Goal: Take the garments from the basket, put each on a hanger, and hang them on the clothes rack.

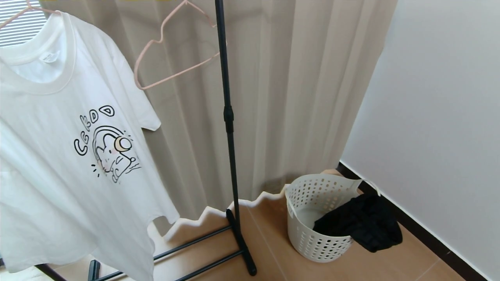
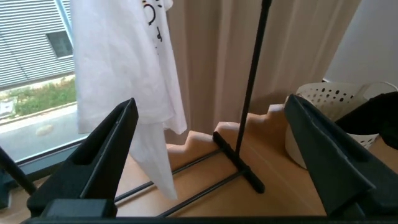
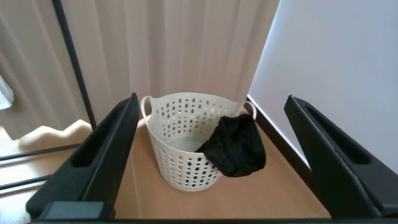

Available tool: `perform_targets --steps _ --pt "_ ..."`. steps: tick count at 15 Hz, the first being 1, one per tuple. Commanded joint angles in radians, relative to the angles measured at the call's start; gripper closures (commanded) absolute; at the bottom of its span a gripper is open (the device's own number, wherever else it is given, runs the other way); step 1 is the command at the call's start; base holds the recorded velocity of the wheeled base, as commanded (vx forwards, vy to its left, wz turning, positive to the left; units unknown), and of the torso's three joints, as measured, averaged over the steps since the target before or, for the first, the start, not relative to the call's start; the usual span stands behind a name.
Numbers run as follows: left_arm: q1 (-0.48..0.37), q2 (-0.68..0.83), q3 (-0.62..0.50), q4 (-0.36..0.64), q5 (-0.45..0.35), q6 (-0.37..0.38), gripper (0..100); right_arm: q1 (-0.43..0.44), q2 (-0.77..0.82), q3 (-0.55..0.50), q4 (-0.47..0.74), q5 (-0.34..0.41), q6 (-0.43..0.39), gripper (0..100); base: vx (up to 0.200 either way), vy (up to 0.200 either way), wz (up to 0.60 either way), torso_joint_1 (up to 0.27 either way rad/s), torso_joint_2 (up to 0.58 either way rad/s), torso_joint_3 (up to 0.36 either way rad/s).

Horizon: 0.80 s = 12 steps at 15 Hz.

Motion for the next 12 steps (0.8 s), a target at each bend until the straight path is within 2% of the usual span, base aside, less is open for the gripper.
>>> perform_targets --steps 1,9,11,12 --pt "0.000 0.001 0.000 0.000 0.000 0.000 0 0.000 0.002 0.000 -0.001 0.001 -0.001 0 0.000 -0.200 0.00 -0.012 0.00 0.007" --pt "0.000 0.001 0.000 0.000 0.000 0.000 0 0.000 0.002 0.000 -0.001 0.001 -0.001 0 0.000 -0.200 0.00 0.001 0.00 0.003" --pt "0.000 0.001 0.000 0.000 0.000 0.000 0 0.000 0.002 0.000 -0.002 -0.001 -0.001 0 0.000 0.000 0.00 0.000 0.00 0.000" --pt "0.000 0.001 0.000 0.000 -0.001 -0.001 0 0.000 0.002 0.000 -0.001 -0.001 -0.001 0 0.200 0.000 0.00 0.007 -0.01 0.002"
